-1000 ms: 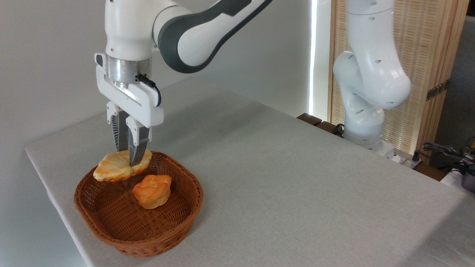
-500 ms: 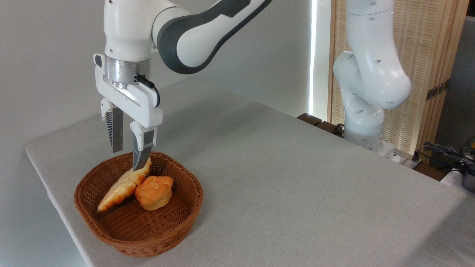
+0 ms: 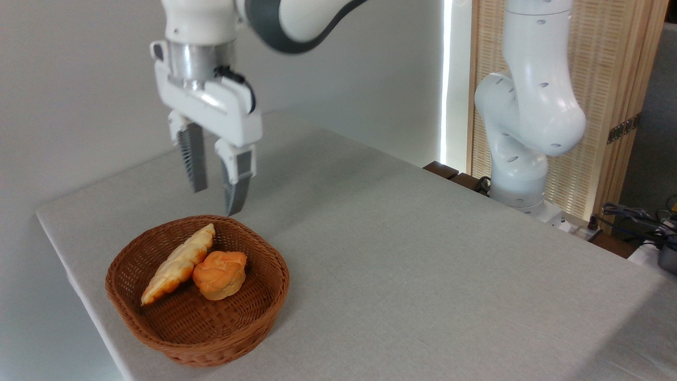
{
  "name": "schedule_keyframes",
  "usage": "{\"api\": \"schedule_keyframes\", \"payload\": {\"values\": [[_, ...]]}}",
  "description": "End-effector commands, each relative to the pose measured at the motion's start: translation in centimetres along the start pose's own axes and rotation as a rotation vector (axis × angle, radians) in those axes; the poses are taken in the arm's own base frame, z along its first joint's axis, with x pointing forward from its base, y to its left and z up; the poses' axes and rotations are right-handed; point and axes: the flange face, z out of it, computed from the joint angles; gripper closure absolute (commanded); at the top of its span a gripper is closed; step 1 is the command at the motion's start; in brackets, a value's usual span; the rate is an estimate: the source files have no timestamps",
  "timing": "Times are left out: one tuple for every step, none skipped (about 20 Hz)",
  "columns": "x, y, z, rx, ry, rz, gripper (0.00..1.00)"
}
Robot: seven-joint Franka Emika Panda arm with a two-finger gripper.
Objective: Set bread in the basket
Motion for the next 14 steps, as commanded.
{"api": "schedule_keyframes", "payload": {"values": [[-2.7,-1.3,-2.9,-0.019,-0.04,0.116,0.0],[-3.3,-1.7,-3.1,-0.031,-0.054,0.142,0.0],[-4.0,-2.2,-3.5,-0.039,-0.062,0.177,0.0],[-4.5,-2.3,-3.6,-0.051,-0.074,0.221,0.0],[-4.7,-2.4,-3.4,-0.064,-0.087,0.232,0.0],[-4.9,-2.5,-3.5,-0.065,-0.09,0.235,0.0],[-4.9,-2.6,-3.5,-0.066,-0.089,0.23,0.0],[-5.0,-2.7,-3.3,-0.067,-0.092,0.224,0.0],[-4.9,-2.8,-3.0,-0.067,-0.095,0.216,0.0],[-4.8,-2.8,-2.9,-0.064,-0.094,0.204,0.0],[-4.8,-2.8,-2.9,-0.063,-0.094,0.178,0.0],[-4.8,-2.9,-2.9,-0.062,-0.095,0.158,0.0],[-4.8,-2.9,-3.0,-0.062,-0.093,0.154,0.0],[-4.9,-3.1,-3.1,-0.061,-0.091,0.15,0.0]]}}
